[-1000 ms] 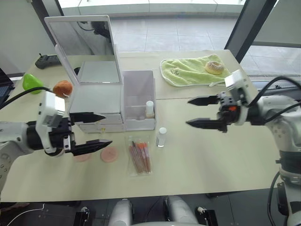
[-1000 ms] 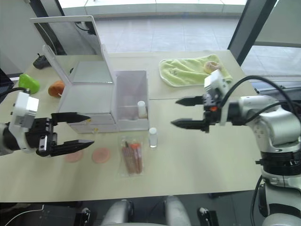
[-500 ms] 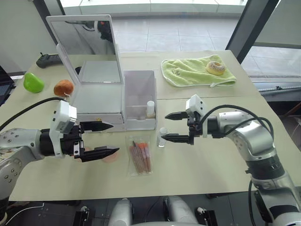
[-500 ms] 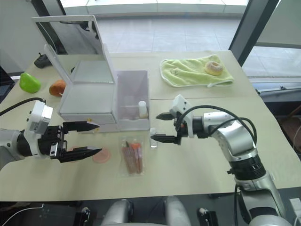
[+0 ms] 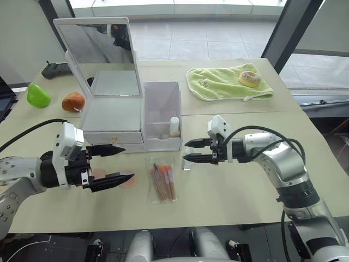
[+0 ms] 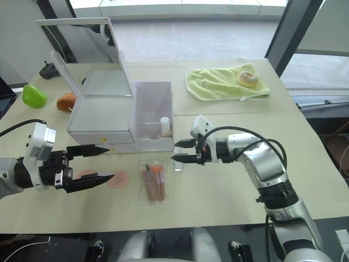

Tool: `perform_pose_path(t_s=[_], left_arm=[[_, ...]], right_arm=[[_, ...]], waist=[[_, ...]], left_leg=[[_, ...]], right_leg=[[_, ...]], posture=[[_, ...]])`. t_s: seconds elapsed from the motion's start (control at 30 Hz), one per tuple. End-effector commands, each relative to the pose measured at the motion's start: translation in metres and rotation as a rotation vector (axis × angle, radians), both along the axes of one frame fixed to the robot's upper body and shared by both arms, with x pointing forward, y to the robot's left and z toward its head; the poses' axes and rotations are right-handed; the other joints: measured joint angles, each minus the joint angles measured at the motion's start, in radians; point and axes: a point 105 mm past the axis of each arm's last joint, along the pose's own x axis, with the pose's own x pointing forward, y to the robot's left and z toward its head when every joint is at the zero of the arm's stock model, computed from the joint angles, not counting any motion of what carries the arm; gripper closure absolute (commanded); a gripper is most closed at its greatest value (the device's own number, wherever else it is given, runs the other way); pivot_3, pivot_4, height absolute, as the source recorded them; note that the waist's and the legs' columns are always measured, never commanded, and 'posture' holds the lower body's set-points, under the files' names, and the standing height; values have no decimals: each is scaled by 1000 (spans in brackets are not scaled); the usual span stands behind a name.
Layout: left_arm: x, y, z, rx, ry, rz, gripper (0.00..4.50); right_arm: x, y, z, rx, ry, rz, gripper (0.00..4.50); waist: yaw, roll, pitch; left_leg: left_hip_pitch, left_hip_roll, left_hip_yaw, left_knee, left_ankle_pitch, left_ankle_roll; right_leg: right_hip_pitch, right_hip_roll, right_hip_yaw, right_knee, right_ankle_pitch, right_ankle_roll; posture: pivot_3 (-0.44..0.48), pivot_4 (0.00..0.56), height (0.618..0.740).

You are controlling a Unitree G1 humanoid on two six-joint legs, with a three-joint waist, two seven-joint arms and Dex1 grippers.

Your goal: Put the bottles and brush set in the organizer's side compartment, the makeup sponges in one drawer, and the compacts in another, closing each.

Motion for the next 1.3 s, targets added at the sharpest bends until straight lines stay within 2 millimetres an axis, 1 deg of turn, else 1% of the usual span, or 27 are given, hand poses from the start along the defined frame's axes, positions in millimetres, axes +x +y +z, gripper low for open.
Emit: perform_pose_path(t_s=[0.03, 0.07, 0.3, 0.47, 0.5, 0.53, 0.6, 0.67, 0.77, 0.87, 0.93, 1.07, 1.3], left_arm=[[0, 2, 8, 7, -57, 7, 0], [0, 3, 8, 10, -60, 9, 0], [2, 8, 9, 14, -68, 21, 0], [3, 16, 12, -6, -87, 57, 0], [3, 17, 17, -46, -98, 73, 0], [2, 19, 22, -93, -112, 95, 0], [-2, 28, 27, -143, -136, 152, 0], [-5, 33, 26, -145, -147, 193, 0], [-13, 43, 18, -124, -154, 260, 0], [-20, 49, 14, -128, -155, 309, 0], [-22, 50, 13, -135, -174, 346, 0], [-29, 51, 14, -145, -198, 396, 0], [-30, 47, 12, -138, -199, 414, 0]], right_arm=[[0, 4, 14, 18, -48, 24, 3377], [0, 4, 15, 16, -52, 22, 3601], [-3, 3, 29, 41, -77, 47, 3599], [-8, 8, 62, 136, -82, 98, 3599], [-8, 11, 71, 159, -95, 113, 3599], [-6, 15, 83, 187, -141, 126, 3599], [-2, 25, 105, 248, -199, 147, 3599], [2, 31, 115, 264, -236, 156, 3599], [18, 46, 126, 269, -293, 150, 3599], [31, 58, 127, 255, -326, 157, 3599], [41, 68, 124, 235, -337, 157, 3599], [59, 87, 109, 167, -347, 162, 3599], [68, 100, 85, 94, -304, 195, 3599]], waist=[[1, 0, 0], [0, 0, 0], [0, 0, 0], [-1, 1, 1], [-1, 1, 1], [-3, 1, 0], [-9, 1, 0], [-14, 1, 0], [-17, 1, 0], [-17, 1, 0], [-16, 1, 1], [-17, 1, 1], [-18, 1, 1]], left_leg=[[0, 0, 0, 0, 0, 0], [0, 0, 0, 0, 0, 0], [0, 0, 0, 0, 0, 0], [0, 0, 0, 0, 0, 0], [0, 0, 0, 0, 0, 0], [0, 0, 0, 0, 0, 0], [0, 1, 0, -1, 0, 0], [0, 1, -1, -1, 0, 0], [1, 1, -2, -1, 0, 0], [1, 1, -1, -1, 0, 0], [1, 1, -2, -1, 0, 0], [0, 1, -1, -1, 0, 0], [0, 1, -1, -1, 0, 0]], right_leg=[[0, 0, 0, 0, 0, 0], [0, 0, 0, 0, 0, 0], [0, 0, 0, 0, 0, 0], [0, 0, 0, 0, 0, 0], [-1, 0, 0, 0, 0, -1], [-1, 0, 0, 0, 0, -1], [-1, 0, 0, 1, 1, -1], [-1, 1, -1, 1, 1, -2], [-1, 0, -1, 1, 4, -8], [-1, 0, -2, 1, 5, -9], [-3, 0, -2, 1, 5, -10], [-1, -1, -2, 1, 5, -11], [-1, -1, -2, 2, 5, -13]], posture=[[0, 150, 740], [0, 150, 740], [0, 150, 740], [0, 150, 740], [0, 150, 740], [0, 150, 740], [0, 150, 740], [0, 150, 740], [0, 150, 740], [0, 150, 740], [0, 150, 740], [0, 150, 740], [0, 150, 740]])
